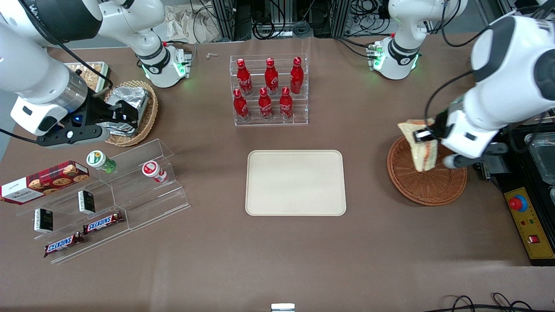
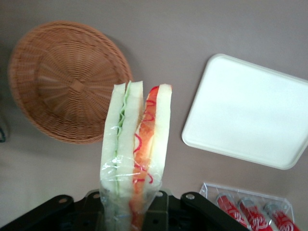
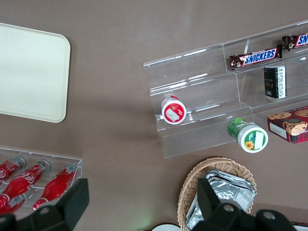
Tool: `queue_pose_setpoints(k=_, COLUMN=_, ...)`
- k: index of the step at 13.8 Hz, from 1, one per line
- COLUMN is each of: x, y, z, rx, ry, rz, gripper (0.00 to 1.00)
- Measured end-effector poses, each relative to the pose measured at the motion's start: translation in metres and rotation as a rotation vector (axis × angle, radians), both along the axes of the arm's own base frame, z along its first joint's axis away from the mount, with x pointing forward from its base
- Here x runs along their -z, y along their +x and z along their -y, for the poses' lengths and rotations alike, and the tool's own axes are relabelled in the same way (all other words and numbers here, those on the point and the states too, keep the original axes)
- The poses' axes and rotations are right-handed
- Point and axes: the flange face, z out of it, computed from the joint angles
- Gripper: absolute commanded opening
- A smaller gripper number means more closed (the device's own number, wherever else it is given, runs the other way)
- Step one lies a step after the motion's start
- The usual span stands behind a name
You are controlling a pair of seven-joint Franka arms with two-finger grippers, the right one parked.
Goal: Place sandwich from basket to tray
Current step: 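Carry the sandwich over the white tray and lower it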
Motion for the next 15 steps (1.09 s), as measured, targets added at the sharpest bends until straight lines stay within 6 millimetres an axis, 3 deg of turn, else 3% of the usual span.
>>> queue_pose_setpoints(k=3, x=0.032, y=-0.012, z=0.067, rx=0.104, ry=-0.034, rz=0.044, gripper=0.0)
queue_pose_setpoints(k=5, x=0.071, y=-0.024, z=0.106, rx=0.155, ry=-0.054, rz=0.068, gripper=0.0)
queue_pose_setpoints(k=8, x=0.135, y=-0.037, z=0.15, rx=0.229, ry=-0.065, rz=0.095, gripper=0.0)
queue_pose_setpoints(k=10, x=0.179, y=-0.035, z=0.168, rx=0.269, ry=-0.053, rz=0.113, gripper=0.0)
queue_pose_setpoints(k=13, x=0.241, y=-0.024, z=0.179, rx=0.268, ry=-0.008, rz=0.152, gripper=0.0)
queue_pose_setpoints(k=15, x=0.264, y=-0.018, z=0.185, rx=0.252, ry=0.013, rz=0.162, gripper=0.0)
